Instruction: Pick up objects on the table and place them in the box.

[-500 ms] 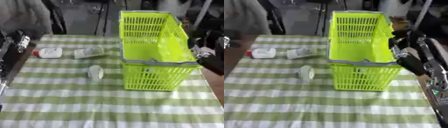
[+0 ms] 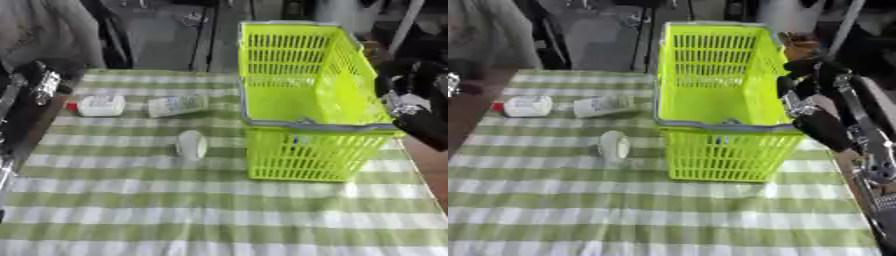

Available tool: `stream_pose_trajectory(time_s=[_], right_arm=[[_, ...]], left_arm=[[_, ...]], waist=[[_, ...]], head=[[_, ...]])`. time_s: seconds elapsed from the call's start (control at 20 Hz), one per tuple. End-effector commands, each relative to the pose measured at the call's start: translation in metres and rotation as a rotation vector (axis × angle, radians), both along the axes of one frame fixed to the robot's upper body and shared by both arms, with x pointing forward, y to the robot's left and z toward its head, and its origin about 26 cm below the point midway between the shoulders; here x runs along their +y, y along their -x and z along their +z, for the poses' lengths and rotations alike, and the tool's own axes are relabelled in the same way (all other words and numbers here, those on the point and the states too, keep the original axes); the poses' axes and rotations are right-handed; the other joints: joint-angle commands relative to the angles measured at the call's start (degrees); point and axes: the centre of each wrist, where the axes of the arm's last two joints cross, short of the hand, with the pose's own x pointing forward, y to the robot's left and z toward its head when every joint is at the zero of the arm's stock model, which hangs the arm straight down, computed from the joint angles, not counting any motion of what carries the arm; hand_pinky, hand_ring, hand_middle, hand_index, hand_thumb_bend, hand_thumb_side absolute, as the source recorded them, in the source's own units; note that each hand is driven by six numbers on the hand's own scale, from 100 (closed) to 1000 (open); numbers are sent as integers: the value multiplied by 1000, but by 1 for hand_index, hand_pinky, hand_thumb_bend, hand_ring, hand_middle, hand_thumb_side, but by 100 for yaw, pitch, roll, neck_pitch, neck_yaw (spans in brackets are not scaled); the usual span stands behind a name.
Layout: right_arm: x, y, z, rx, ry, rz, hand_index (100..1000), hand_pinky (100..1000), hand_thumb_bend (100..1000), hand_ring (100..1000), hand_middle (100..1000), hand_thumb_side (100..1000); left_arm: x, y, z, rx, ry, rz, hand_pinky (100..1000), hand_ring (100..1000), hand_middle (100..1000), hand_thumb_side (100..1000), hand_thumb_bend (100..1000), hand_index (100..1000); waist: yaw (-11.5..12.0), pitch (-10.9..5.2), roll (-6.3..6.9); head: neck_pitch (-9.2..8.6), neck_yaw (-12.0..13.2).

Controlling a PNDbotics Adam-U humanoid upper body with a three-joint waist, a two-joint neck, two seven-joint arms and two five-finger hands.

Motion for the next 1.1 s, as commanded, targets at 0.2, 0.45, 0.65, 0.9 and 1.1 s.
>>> stream_pose_trajectory(time_s=[0.2, 0.45, 0.65, 0.9, 1.1], right_arm=[[-2, 0, 10, -34, 9, -4, 778, 562, 277, 548, 618, 558], [-2, 1, 10, -32, 10, -5, 778, 562, 277, 547, 616, 556], [-1, 0, 10, -31, 10, -2, 778, 562, 276, 548, 616, 557], [0, 0, 8, -23, 15, 7, 778, 562, 273, 547, 615, 558], [1, 0, 8, -20, 16, 13, 777, 562, 274, 548, 615, 558]], left_arm=[[2, 1, 10, -24, -26, -1, 707, 770, 639, 865, 222, 748], [2, 0, 11, -27, -34, 0, 708, 772, 639, 861, 219, 749], [2, -5, 22, -40, -184, 24, 743, 788, 627, 703, 354, 767], [-4, -27, 44, 16, -680, -28, 810, 820, 636, 637, 570, 817], [-12, -44, 58, 23, -958, -85, 823, 824, 618, 647, 662, 817]], waist=[[0, -84, 7], [-4, -81, 12], [-12, -90, 20], [-59, -113, 25], [-79, -132, 31]], head=[[-5, 9], [-3, 4], [6, 25], [24, 78], [37, 99]])
